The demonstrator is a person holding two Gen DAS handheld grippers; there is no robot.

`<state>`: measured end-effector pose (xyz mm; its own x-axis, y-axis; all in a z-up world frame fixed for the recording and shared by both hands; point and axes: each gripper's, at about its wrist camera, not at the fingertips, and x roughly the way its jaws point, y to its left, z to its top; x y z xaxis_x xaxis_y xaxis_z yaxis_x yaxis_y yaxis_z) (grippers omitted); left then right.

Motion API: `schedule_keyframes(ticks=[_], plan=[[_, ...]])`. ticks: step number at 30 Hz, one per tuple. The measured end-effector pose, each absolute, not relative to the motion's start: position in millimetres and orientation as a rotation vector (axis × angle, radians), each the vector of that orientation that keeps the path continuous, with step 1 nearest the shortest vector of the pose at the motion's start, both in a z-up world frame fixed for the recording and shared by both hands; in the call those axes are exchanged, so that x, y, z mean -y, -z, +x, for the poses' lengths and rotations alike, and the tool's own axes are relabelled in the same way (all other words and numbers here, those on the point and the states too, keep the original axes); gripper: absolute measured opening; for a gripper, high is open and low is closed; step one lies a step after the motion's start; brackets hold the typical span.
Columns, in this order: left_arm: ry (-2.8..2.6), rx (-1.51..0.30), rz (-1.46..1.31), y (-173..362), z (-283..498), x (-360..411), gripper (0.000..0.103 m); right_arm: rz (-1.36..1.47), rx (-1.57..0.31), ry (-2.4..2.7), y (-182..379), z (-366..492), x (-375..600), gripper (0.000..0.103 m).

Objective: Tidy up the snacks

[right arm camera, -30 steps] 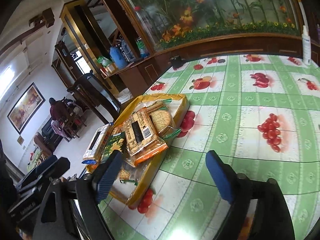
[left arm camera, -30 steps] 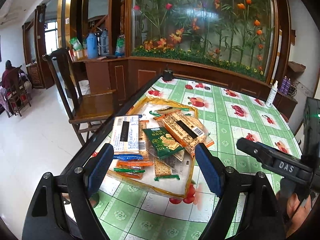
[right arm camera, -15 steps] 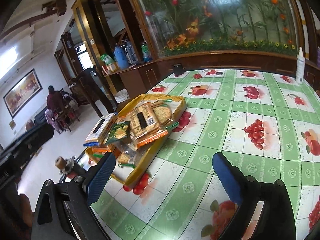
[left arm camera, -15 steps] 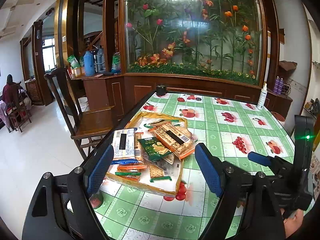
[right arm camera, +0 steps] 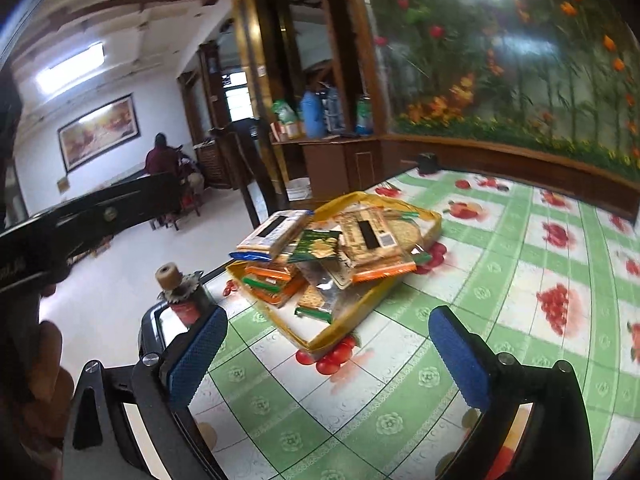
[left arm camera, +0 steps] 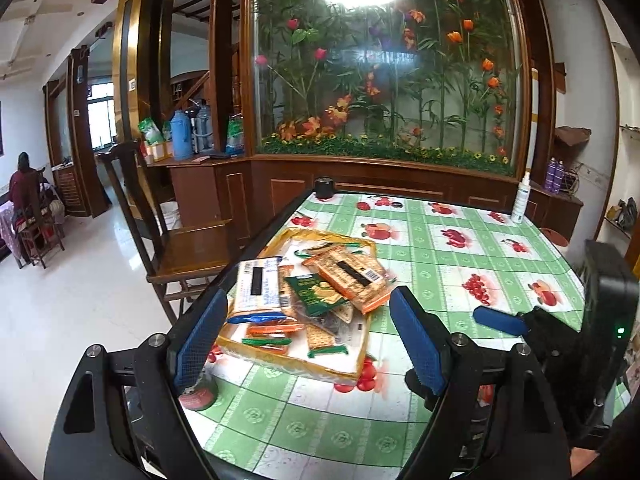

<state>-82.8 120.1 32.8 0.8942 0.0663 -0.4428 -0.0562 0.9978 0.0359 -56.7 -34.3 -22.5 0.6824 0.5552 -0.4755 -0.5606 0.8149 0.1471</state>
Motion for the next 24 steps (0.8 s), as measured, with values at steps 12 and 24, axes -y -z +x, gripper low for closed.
schedule_keyframes(ticks=[12,24], plan=[[-0.081,-0.483,0.067,-20.4,-90.2,-119.8,0.084,-0.217,-0.494,-0.662,12.5,-55.8,3.0,0.102],[-0.078,-0.501,0.070,-17.6,-92.3,-121.6,0.084,-0.278,-0.473,-0.657,0.7,-44.8,-5.6,0.103]])
